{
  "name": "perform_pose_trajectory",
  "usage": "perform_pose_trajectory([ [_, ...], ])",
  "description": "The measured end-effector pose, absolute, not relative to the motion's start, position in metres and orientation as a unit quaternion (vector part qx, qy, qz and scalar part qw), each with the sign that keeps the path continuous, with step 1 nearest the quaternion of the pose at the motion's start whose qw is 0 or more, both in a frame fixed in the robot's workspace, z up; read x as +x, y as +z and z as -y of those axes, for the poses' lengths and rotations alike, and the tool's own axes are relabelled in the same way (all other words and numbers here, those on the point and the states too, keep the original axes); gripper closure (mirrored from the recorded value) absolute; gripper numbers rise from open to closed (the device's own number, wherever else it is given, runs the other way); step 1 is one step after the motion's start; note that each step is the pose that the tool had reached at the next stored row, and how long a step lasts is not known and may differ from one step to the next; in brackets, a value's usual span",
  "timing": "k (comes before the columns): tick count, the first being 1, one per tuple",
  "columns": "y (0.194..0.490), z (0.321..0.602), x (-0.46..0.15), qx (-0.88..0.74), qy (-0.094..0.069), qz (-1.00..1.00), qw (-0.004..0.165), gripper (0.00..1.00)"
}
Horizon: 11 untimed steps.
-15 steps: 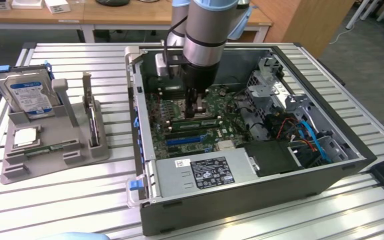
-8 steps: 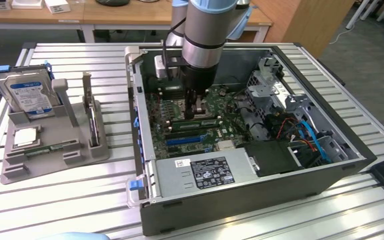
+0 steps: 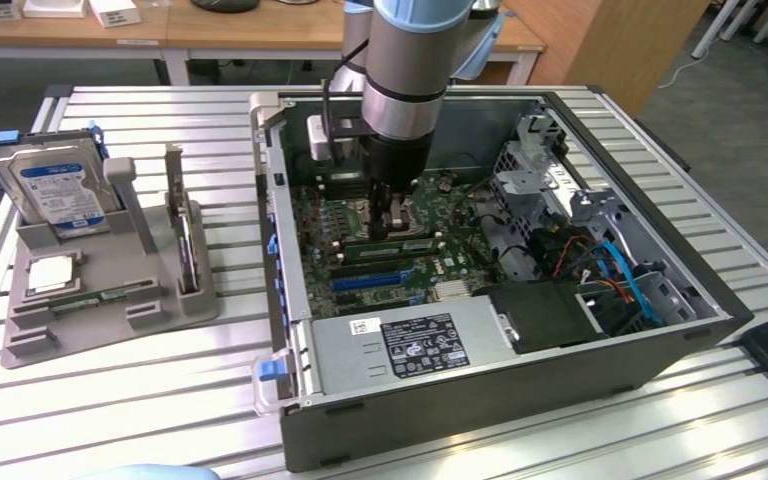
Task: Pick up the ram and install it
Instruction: 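Press down the ram until it locks into place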
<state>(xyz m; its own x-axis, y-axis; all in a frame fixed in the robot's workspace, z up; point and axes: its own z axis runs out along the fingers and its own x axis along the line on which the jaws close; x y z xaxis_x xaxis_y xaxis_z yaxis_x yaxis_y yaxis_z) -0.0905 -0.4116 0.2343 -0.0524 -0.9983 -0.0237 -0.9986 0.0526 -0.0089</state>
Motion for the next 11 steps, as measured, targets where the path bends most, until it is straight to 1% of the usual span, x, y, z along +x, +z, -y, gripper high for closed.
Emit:
perform_pose_trajectory([
  [11, 0.2283, 0.4116, -0.0931, -0.688, 0.000, -0.725, 0.017, 0.90],
])
